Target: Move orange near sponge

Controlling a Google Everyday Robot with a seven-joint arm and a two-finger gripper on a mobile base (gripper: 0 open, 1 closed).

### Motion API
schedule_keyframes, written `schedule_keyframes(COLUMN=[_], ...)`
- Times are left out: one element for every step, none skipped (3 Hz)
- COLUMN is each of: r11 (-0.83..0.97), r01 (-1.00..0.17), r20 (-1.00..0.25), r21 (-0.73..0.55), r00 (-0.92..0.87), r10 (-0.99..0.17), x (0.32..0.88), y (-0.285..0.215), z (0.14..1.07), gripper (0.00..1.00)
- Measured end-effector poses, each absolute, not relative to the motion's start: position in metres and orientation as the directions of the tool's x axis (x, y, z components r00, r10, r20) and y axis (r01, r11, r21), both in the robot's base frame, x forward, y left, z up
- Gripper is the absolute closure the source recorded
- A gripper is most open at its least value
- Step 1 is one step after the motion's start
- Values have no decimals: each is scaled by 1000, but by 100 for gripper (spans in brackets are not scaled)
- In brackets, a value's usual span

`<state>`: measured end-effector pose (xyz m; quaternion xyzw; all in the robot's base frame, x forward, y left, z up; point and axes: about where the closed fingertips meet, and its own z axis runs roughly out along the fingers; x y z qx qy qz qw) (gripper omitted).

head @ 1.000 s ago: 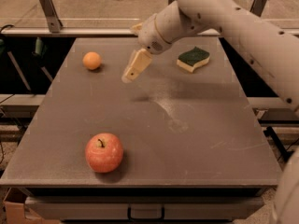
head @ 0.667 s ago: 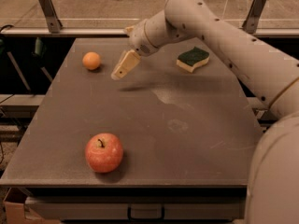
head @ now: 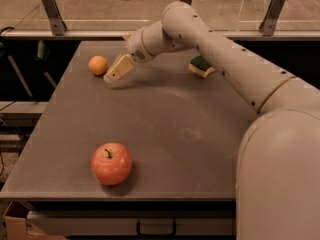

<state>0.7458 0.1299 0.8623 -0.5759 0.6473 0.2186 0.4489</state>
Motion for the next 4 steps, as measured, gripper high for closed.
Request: schedule_keyframes(r11=[234,215,196,193], r01=[-953,-964,-973,-975], r20=[-851,-862,-871,-875], r21=[-191,-153,-126,-113], r00=[42,23,13,5], r10=[-524,-507,-491,-485], x=[744,740,736,733], y=[152,170,184,189], z=[854,852,853,855], gripper=[0,16,39,64])
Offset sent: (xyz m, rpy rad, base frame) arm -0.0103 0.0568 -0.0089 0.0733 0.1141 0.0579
